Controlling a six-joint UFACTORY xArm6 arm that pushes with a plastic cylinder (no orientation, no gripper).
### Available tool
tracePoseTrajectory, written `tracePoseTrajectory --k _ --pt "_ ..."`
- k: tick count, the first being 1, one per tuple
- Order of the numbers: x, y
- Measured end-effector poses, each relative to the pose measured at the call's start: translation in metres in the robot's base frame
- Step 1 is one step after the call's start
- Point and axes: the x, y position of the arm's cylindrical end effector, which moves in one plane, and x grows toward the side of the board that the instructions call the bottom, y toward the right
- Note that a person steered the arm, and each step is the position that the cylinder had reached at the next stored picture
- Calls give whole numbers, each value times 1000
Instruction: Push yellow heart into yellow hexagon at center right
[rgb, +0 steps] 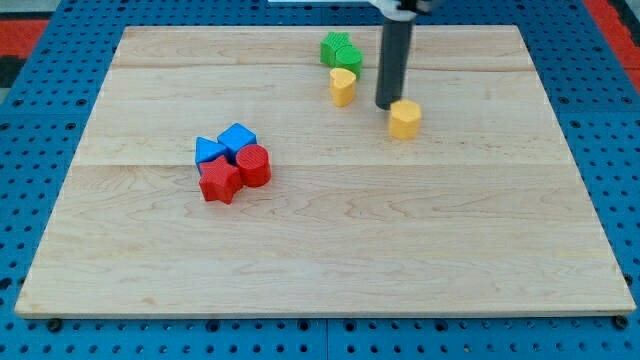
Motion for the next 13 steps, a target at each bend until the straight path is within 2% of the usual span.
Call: tracePoseTrajectory --k 1,2,3,4,5,6,7,10,12,13 --pt "18 15" --pt "17 -16" --pt "15 -98" --pt "-31 -131" --pt "-79 -110" --pt "-88 -85" --pt "-86 -82" --pt "-10 -50" --pt "4 -63" --pt "7 -44"
